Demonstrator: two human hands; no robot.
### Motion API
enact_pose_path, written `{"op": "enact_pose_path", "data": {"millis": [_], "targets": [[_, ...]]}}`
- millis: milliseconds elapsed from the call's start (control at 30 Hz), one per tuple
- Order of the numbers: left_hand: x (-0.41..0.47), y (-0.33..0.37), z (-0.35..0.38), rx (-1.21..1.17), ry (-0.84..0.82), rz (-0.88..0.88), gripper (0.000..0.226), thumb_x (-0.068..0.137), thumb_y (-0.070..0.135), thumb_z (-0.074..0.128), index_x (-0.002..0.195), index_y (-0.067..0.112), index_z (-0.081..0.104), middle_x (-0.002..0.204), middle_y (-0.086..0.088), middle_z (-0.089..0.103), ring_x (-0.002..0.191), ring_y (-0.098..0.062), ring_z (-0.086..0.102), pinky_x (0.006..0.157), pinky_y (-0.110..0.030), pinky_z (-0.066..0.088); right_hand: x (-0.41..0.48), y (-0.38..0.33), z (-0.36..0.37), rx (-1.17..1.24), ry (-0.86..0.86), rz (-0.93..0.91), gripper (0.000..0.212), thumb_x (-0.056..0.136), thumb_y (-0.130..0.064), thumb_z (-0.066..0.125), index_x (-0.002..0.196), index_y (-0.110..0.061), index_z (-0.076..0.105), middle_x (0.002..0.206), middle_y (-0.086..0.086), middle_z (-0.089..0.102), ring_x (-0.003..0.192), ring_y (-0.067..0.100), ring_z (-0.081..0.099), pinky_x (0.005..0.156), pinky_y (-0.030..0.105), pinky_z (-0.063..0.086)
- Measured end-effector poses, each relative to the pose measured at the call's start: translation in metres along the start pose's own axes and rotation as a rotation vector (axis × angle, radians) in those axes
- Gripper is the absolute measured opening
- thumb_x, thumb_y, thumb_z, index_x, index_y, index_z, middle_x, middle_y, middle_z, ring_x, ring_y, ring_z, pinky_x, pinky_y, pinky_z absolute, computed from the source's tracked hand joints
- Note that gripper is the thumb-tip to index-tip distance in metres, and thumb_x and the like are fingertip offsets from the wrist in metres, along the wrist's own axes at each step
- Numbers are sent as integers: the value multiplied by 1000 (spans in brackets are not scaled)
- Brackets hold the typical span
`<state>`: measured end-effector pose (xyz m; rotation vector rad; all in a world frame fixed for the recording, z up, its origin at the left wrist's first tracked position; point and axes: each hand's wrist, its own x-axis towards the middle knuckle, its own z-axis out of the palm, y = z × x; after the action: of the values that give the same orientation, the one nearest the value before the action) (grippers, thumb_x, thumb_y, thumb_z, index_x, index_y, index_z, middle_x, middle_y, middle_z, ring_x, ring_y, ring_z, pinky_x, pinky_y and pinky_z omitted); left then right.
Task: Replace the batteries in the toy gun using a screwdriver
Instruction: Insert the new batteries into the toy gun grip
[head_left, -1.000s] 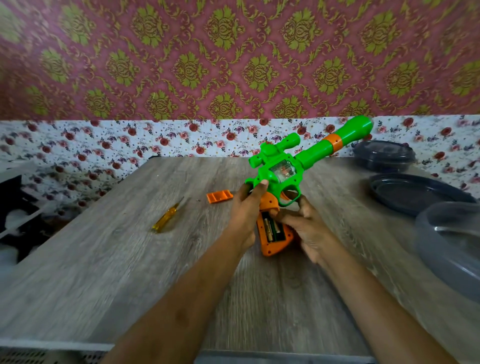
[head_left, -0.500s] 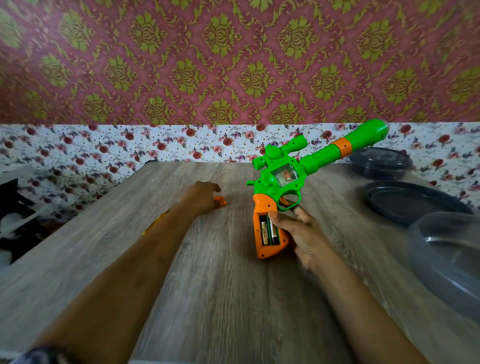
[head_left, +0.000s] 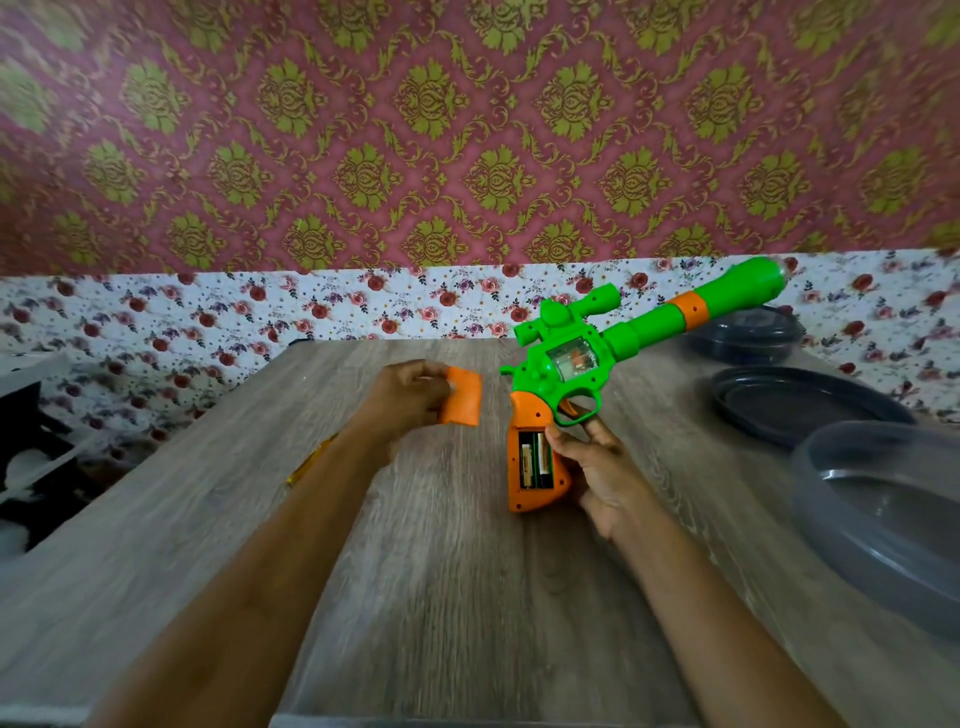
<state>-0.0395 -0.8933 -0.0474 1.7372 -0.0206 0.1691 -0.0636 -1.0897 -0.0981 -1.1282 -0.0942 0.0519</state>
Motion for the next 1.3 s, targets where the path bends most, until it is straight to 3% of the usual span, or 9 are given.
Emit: {"op": "enact_pose_path", "data": {"millis": [100, 267, 333, 467, 633, 833, 933, 1167, 1300], "targets": [[-22, -3, 2, -217, -100, -32, 16, 92, 4, 54, 106, 9, 59, 98, -7, 64, 86, -16, 63, 70, -23, 56, -1, 0, -1, 11, 21, -7, 24, 84, 1, 58, 90, -21, 61, 81, -4, 68, 75, 12, 63, 67, 31, 52], [-41, -26, 12, -363, -71, -108, 15, 92, 4, 54, 97, 15, 62, 92, -2, 66, 84, -15, 62, 74, -26, 51, 2, 3, -3, 35, 16, -9, 25, 83, 1, 57, 97, -20, 59, 70, -9, 72, 67, 8, 67, 62, 29, 56], [-44, -31, 16, -349, -79, -116, 15, 92, 5, 55, 96, 17, 63, 90, 0, 66, 82, -13, 61, 70, -24, 50, 5, 5, -4, 42, 23, -15, 25, 83, 1, 58, 96, -20, 60, 69, -10, 72, 67, 7, 68, 58, 27, 57], [-47, -34, 27, -302, -123, -82, 14, 91, 8, 56, 93, 20, 64, 89, 2, 67, 79, -11, 62, 61, -19, 51, 7, 6, -5, 33, 36, -24, 22, 83, -1, 59, 93, -21, 60, 76, -9, 71, 81, 12, 63, 73, 33, 51], [-48, -33, 27, -258, -161, -16, 13, 90, 5, 58, 97, 14, 63, 92, -4, 67, 82, -15, 64, 69, -22, 56, 7, 7, -6, 25, 23, -33, 24, 82, 0, 60, 93, -21, 62, 83, -4, 70, 86, 16, 62, 87, 40, 48], [-50, -33, 27, -183, -164, -16, 12, 88, 4, 61, 94, 15, 64, 89, -4, 67, 80, -16, 63, 66, -23, 53, 6, 6, -5, 19, 0, -37, 23, 84, 0, 57, 97, -20, 60, 75, -8, 72, 76, 11, 66, 82, 38, 50], [-50, -32, 27, -145, -149, 2, 12, 87, 4, 63, 94, 13, 65, 85, -3, 67, 76, -14, 63, 59, -18, 54, 6, 7, -5, 10, 3, -33, 23, 84, -1, 58, 95, -20, 60, 91, -2, 68, 87, 16, 62, 92, 44, 46], [-51, -32, 30, -77, -117, 21, 11, 84, 5, 67, 87, 15, 67, 73, 0, 70, 63, -12, 63, 63, -22, 54, 4, 7, -4, -40, -4, -11, 23, 84, -5, 60, 97, -24, 60, 96, 0, 67, 96, 21, 61, 102, 49, 42], [-52, -30, 31, -93, -109, -1, 11, 84, 2, 66, 84, 14, 67, 66, 2, 68, 53, -5, 61, 55, -16, 53, 4, 8, -4, -70, -8, -4, 24, 83, -7, 60, 100, -24, 60, 99, 2, 68, 106, 25, 59, 103, 50, 40]]}}
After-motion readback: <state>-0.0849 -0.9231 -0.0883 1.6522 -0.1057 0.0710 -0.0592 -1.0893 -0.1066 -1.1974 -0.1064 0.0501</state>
